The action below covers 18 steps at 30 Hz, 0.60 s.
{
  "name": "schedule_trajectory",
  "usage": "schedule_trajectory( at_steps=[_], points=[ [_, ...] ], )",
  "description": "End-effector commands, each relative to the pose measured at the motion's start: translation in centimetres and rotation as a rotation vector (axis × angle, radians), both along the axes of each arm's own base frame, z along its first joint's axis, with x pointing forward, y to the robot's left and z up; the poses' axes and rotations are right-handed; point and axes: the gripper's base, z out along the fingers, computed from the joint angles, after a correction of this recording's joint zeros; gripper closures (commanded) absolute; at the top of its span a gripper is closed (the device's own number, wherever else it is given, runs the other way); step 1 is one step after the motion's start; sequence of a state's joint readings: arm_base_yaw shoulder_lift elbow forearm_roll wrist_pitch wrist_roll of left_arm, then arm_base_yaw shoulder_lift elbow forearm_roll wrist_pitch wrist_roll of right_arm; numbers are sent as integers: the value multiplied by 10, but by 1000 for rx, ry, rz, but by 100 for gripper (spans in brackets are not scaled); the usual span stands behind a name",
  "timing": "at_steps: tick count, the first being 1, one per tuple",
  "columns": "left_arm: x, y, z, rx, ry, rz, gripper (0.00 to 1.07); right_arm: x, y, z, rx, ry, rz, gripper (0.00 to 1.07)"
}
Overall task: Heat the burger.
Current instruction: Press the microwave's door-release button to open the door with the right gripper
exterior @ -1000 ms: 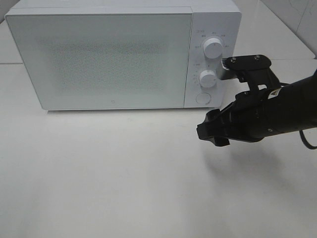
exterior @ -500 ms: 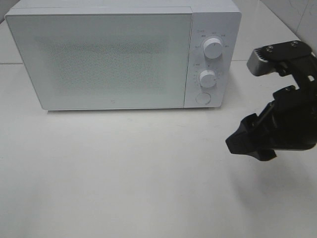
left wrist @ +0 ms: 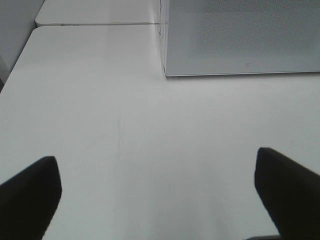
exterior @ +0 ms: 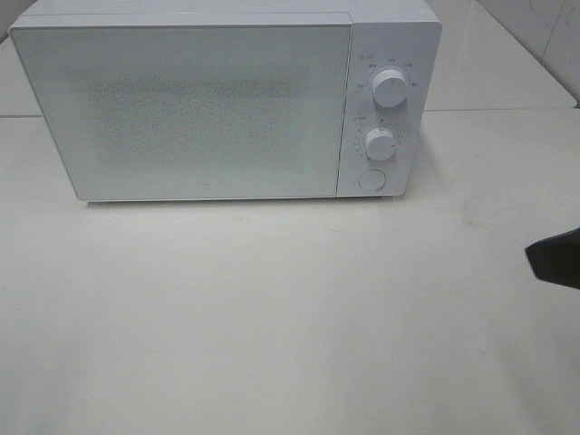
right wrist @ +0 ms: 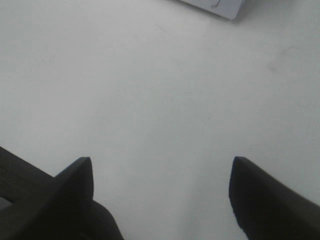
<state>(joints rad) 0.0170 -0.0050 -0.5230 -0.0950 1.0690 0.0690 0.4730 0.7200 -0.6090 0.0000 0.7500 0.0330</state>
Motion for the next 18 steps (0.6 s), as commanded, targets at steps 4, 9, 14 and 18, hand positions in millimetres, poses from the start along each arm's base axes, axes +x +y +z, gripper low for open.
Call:
schedule_trajectory(
  at_steps=[4, 9, 14, 18],
  points=[
    [-2, 0, -1, 0, -10, 6, 7, -34, -21, 14, 22, -92, -29, 28],
    [-2, 0, -1, 0, -10, 6, 7, -58, -41, 14, 32, -79, -172, 31],
    [-2, 0, -1, 0, -10, 6, 7, -77, -52, 17, 34, -174, -249, 31],
    [-2, 0, -1, 0, -10, 6, 7, -95, -57, 18, 60, -267, -299, 31]
  ],
)
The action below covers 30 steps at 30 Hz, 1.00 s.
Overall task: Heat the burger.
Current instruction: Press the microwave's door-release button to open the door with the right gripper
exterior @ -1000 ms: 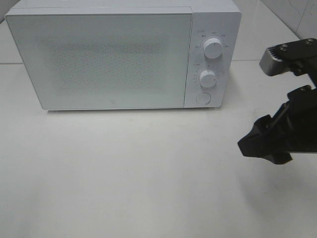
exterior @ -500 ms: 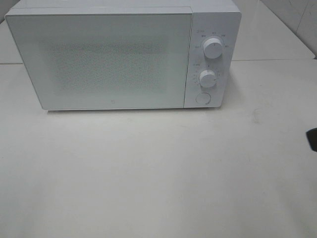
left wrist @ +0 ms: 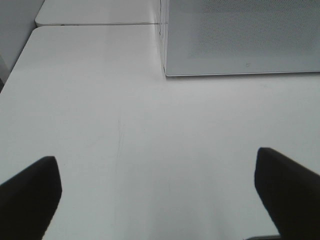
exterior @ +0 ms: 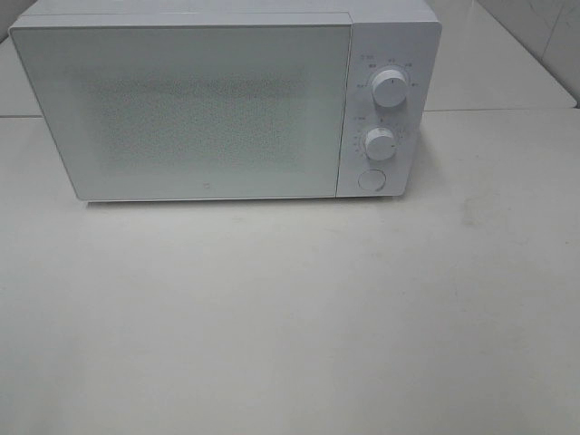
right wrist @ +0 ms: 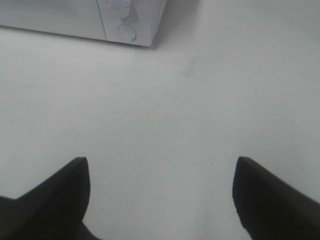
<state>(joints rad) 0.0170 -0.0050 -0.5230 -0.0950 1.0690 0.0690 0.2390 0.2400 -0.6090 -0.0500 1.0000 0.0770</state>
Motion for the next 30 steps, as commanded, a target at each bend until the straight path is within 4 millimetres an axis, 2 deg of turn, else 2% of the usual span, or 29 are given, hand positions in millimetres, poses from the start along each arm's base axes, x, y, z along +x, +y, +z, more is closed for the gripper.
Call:
schedule_trajectory(
  at_steps=[1, 3, 5, 10, 15, 30],
  points=[
    [-2, 0, -1, 0, -10, 6, 7, -9, -3, -1, -11, -43, -22, 31],
    [-2, 0, -1, 0, -10, 6, 7, -12, -4, -2, -7, -57, -29, 31],
    [-2, 0, -1, 0, -10, 6, 7, -20, -5, -17, -4, -76, -61, 31],
    [-2, 0, -1, 0, -10, 6, 7, -24, -6, -29, -1, -107, -97, 31],
    [-2, 0, -1, 0, -10, 6, 7, -34, -7, -29, 8, -169, -131, 31],
    [-2, 0, -1, 1, -9, 6, 7, -34, -6, -29, 5, -168, -132, 31]
  ],
)
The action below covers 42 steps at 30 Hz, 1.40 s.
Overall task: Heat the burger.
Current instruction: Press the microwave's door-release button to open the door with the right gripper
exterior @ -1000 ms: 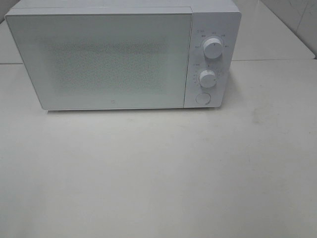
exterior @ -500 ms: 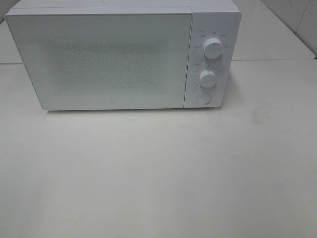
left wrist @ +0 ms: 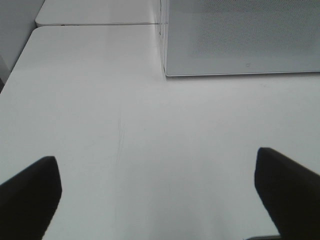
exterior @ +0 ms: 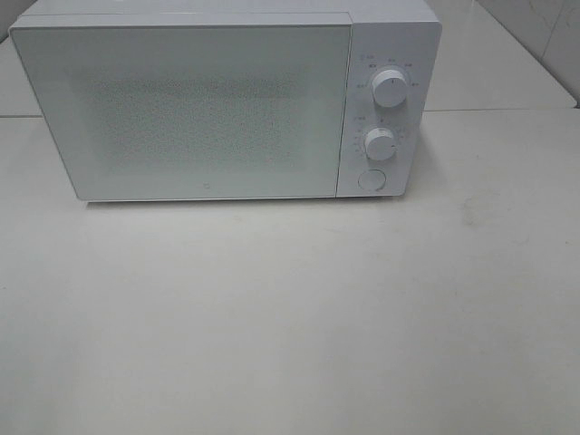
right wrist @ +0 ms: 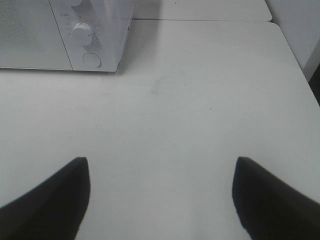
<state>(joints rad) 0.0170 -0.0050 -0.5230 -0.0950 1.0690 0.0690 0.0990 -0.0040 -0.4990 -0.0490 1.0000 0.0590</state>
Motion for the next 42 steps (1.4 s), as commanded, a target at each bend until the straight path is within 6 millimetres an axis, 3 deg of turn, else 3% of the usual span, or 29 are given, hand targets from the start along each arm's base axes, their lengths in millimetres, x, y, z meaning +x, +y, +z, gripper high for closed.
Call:
schedule_trajectory(
  at_steps=[1, 5, 13, 29, 42],
  points=[
    [-2, 0, -1, 1, -9, 6, 7, -4, 0, 0, -6, -34, -3, 31],
    [-2, 0, -1, 1, -9, 6, 7, -4, 0, 0, -4, -36, -3, 31],
    [-2, 0, -1, 1, -9, 6, 7, 7, 1, 18, -2, -59, 0, 31],
    [-2, 0, -1, 1, -9, 6, 7, 81, 9, 37, -2, -109, 17, 31],
    [-2, 0, -1, 1, -9, 6, 7, 142, 16, 26, -1, -94, 28, 31]
  ],
)
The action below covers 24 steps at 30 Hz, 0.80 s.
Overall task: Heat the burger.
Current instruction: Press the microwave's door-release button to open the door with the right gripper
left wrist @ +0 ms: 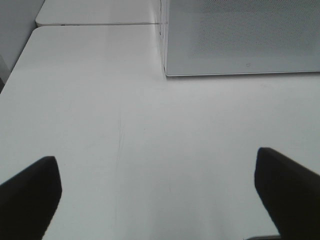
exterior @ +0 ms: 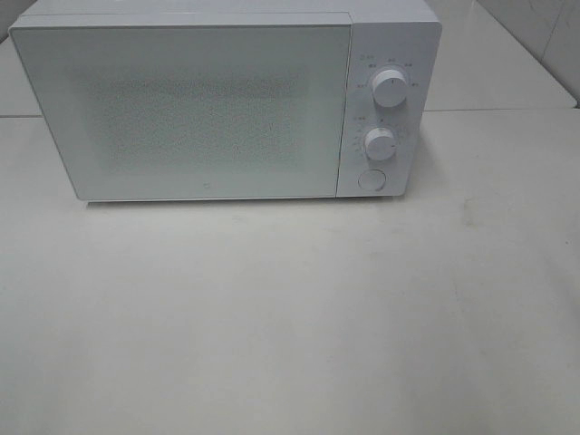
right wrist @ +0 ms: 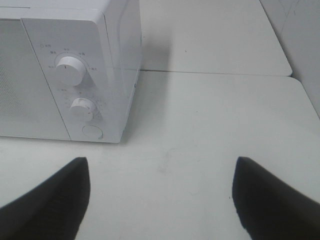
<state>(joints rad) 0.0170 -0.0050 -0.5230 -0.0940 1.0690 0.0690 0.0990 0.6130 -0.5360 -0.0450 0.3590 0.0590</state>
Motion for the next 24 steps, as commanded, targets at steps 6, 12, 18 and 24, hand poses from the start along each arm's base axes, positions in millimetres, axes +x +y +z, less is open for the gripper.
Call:
schedule_trajectory(
  at_steps=[6, 12, 18, 24],
  points=[
    [-2, 0, -1, 0, -9, 6, 7, 35, 4, -23, 7, -98, 9, 31],
    [-2, 0, -1, 0, -9, 6, 7, 55, 7, -42, 14, -186, 23, 31],
    [-2, 0, -1, 0, -9, 6, 7, 66, 8, -56, 19, -200, 28, 31],
    [-2, 0, -1, 0, -9, 6, 7, 80, 11, -83, -5, -281, 47, 31]
  ],
)
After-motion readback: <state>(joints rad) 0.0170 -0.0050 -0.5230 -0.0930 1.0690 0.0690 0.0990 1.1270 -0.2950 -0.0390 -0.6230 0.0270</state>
